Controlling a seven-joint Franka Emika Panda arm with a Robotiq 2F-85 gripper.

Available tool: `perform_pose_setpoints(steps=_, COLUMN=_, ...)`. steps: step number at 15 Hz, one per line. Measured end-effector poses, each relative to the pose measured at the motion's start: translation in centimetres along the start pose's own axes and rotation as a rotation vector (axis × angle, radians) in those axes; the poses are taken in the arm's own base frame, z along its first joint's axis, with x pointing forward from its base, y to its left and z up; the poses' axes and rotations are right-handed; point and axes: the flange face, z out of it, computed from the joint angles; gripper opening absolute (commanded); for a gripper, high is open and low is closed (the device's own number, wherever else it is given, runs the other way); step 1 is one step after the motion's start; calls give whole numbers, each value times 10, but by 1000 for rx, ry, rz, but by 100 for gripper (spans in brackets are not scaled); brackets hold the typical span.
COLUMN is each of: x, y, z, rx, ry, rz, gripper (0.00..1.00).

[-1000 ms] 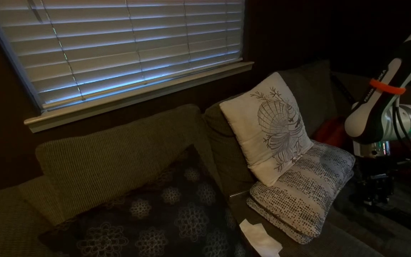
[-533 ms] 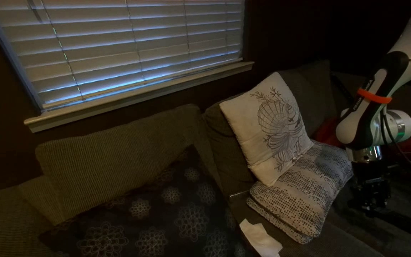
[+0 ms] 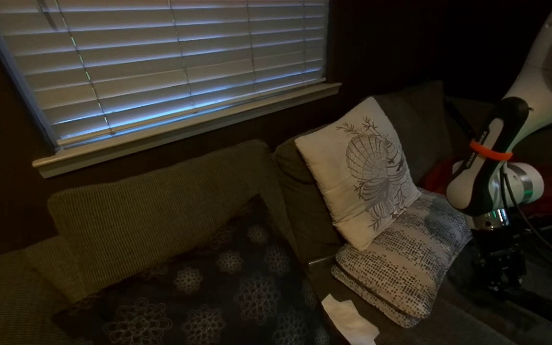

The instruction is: Place the remote control underneath the white cushions.

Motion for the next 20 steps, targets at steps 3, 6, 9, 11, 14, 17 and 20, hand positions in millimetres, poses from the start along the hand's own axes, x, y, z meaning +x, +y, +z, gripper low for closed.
perform_pose_setpoints(steps=3, x=15, y=0, z=6, rx=-43, ry=32, rz=5, gripper=28)
perform_pose_setpoints(steps=6, x=31, y=-5, z=10, rx=-82, ry=83, rz=-5, gripper=28)
perform_pose_setpoints(steps=9, x=44, y=-8, z=13, rx=-105, ry=139, rz=-15, gripper=28)
perform_pose_setpoints(steps=11, x=52, y=-11, z=12, rx=-119, ry=187, rz=-27, gripper=28)
perform_pose_setpoints(steps=14, x=59, y=-15, z=11, rx=-138, ry=270, rz=-48, gripper=28)
perform_pose_setpoints(steps=17, x=64, y=-18, z=9, rx=-153, ry=342, rz=-72, gripper=28)
perform_pose_setpoints(steps=20, x=65, y=-20, z=10, rx=-167, ry=387, rz=-97, gripper=28)
